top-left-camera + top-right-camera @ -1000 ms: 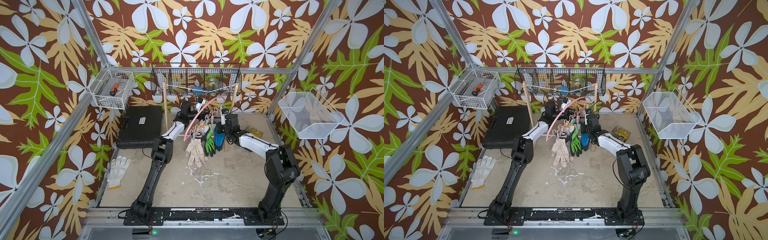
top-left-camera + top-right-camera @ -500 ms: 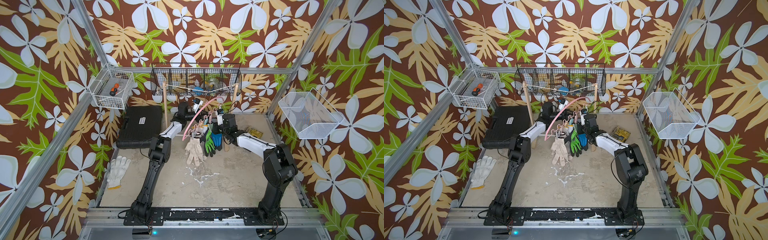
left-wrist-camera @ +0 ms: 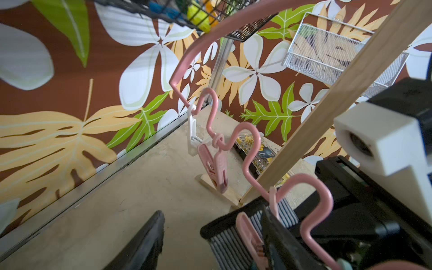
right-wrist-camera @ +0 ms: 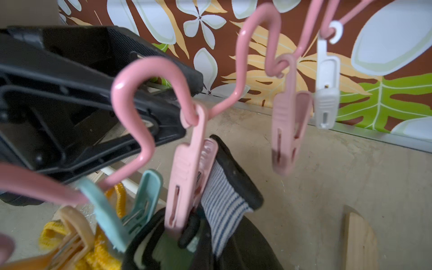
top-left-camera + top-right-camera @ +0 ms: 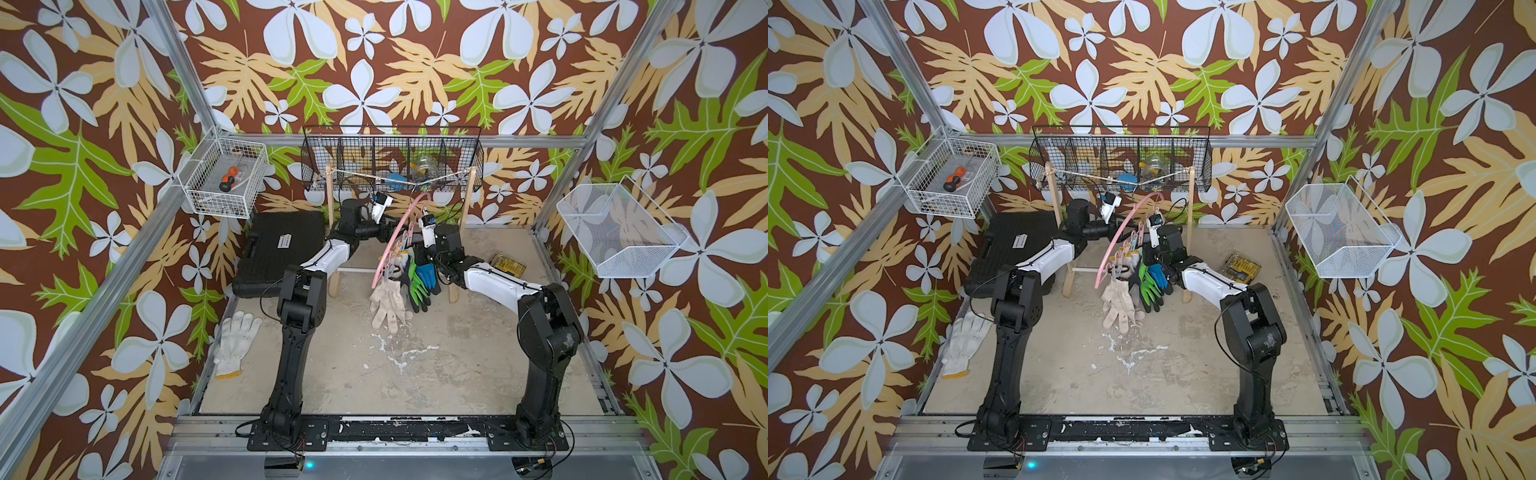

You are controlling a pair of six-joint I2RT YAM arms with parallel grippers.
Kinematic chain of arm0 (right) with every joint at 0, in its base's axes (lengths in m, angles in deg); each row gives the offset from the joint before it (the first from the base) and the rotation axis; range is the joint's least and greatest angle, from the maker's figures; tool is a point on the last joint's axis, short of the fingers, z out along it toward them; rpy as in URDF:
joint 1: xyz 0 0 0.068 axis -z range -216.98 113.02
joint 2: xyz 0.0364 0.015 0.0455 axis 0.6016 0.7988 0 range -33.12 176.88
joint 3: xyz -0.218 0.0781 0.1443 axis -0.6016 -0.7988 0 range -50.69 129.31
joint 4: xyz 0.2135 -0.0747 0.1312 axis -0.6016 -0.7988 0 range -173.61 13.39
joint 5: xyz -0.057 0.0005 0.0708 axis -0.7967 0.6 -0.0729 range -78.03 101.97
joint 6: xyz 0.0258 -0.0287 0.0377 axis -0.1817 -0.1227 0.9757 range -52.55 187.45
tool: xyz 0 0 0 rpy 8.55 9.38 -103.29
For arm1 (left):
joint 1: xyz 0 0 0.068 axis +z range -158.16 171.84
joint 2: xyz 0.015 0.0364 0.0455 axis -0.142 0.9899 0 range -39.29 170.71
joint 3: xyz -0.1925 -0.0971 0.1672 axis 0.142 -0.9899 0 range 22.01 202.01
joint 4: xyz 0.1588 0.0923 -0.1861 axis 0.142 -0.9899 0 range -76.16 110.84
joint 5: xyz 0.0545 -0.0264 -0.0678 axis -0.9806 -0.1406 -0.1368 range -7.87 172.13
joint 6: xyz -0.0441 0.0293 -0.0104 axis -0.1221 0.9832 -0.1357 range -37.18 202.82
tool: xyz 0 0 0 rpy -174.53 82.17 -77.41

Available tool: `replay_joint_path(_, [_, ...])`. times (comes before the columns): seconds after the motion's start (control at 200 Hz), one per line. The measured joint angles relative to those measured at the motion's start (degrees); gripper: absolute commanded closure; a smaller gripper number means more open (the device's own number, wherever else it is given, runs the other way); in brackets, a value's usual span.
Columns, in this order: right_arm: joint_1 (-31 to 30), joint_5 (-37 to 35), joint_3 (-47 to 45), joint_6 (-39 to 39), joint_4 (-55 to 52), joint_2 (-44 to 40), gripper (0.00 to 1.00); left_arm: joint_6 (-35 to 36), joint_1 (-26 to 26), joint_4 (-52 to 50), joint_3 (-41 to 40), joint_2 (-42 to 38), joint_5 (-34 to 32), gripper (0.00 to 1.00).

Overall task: Clip the gloves onto a hanger to dry
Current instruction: Open the clamp at the hanger.

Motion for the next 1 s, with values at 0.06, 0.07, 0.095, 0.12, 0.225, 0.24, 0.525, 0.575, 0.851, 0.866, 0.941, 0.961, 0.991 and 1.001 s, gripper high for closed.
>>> replay_joint_path(0.06, [-0.31,0.48,1.49,-0.63,-0.24,0.70,1.00,1.05,0.31,-1.11,-0.74,-1.09,-0.87,0.33])
replay_joint_path(0.07, [-0.37,0.50,1.68,-0.66,-0.28,0.79,1.00,1.38,0.33,-1.38,-0.90,-1.33,-0.96,0.32])
replay_joint_path(0.095, [-0.55,0.66,2.21,-0.72,-0.50,1.05,1.00,1.70,0.33,-1.73,-1.20,-1.73,-1.07,0.32])
replay_joint_path(0.12, [-0.74,0.76,2.67,-0.76,-0.66,1.27,1.00,2.21,0.33,-2.23,-1.66,-2.29,-1.22,0.32])
replay_joint_path(0.225, [-1.70,1.40,3.93,-1.07,-1.05,1.90,1.00,3.67,0.57,-3.19,-3.63,-4.04,-2.14,0.32])
replay_joint_path(0.24, [-1.84,1.55,4.02,-1.18,-1.05,1.97,1.00,3.85,0.63,-3.28,-3.87,-4.24,-2.12,0.32])
replay_joint_path(0.525, [-2.97,3.26,6.45,-2.54,-1.79,3.93,1.00,5.66,3.15,-4.98,-11.41,-10.36,-4.98,0.32])
replay_joint_path(0.575, [-2.95,3.04,6.99,-2.75,-2.51,4.15,1.00,5.79,3.32,-4.90,-12.28,-11.32,-5.20,0.32])
replay_joint_path(0.851, [-1.86,-0.76,8.46,-4.00,-5.33,3.87,1.00,6.01,3.21,-5.77,-12.41,-11.06,-6.64,0.32])
replay_joint_path(0.866, [-1.75,-0.76,8.33,-4.13,-5.29,3.74,1.00,5.97,3.21,-5.79,-11.85,-10.71,-6.60,0.32])
replay_joint_path(0.941, [-1.51,-0.57,8.02,-5.33,-5.25,3.34,1.00,5.88,3.21,-5.75,-8.50,-8.26,-6.56,0.32])
replay_joint_path(0.961, [-1.51,-0.50,8.02,-5.49,-5.25,3.32,1.00,5.86,3.21,-5.92,-7.69,-7.63,-6.49,0.33])
replay_joint_path(0.991, [-1.49,-0.13,8.02,-5.62,-5.22,3.32,1.00,5.73,3.21,-6.29,-6.25,-6.51,-6.43,0.33])
replay_joint_path(1.001, [-1.42,0.00,8.02,-5.70,-5.22,3.32,1.00,5.73,3.19,-6.47,-5.66,-6.08,-6.43,0.33])
